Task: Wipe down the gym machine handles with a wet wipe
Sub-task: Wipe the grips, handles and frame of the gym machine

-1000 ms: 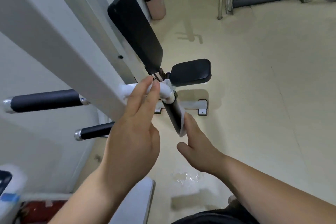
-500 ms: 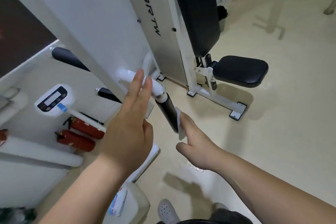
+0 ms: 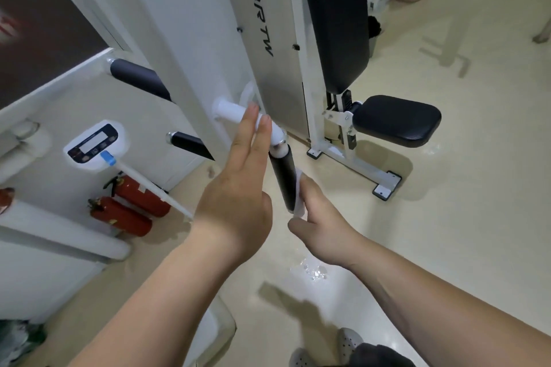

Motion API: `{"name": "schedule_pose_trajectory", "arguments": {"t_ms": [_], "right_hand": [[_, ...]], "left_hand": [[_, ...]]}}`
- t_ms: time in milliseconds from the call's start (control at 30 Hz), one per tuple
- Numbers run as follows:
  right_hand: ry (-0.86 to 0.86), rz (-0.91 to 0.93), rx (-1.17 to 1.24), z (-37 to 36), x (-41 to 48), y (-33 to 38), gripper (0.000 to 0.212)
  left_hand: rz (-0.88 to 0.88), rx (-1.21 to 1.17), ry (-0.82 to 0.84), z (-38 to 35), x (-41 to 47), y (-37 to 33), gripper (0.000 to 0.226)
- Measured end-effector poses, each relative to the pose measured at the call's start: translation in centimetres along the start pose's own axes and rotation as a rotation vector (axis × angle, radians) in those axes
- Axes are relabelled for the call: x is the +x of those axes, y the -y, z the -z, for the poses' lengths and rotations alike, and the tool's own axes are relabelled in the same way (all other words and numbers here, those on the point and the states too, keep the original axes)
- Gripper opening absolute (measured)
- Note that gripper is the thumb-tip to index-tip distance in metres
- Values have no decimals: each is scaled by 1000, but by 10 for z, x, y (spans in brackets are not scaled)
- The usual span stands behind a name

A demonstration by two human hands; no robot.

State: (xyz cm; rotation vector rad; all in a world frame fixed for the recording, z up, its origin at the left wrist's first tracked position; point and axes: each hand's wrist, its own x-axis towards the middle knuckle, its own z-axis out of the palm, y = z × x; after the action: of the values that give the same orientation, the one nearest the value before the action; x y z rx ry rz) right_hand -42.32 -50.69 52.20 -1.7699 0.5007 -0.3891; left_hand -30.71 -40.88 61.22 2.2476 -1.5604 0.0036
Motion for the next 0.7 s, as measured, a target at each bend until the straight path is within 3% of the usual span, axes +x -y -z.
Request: {"name": "schedule_pose_trajectory", "arguments": {"t_ms": [167, 333, 500, 600, 700], "right_hand": [[-120, 223, -24, 3, 6, 41, 88], [-50, -79, -50, -7, -5, 14, 56], [-2, 50, 21, 10, 7, 22, 62], [127, 199, -17, 25, 17, 18, 78], [297, 203, -135, 38, 16, -5, 71]], "left_hand": [[-2, -95, 71, -4, -2, 3, 109], [13, -50, 81, -5, 0, 4, 108], [-32, -56, 10, -3, -2, 6, 108], [-6, -28, -104, -14, -3, -5, 106], [73, -18, -212, -29, 0, -22, 99]]}}
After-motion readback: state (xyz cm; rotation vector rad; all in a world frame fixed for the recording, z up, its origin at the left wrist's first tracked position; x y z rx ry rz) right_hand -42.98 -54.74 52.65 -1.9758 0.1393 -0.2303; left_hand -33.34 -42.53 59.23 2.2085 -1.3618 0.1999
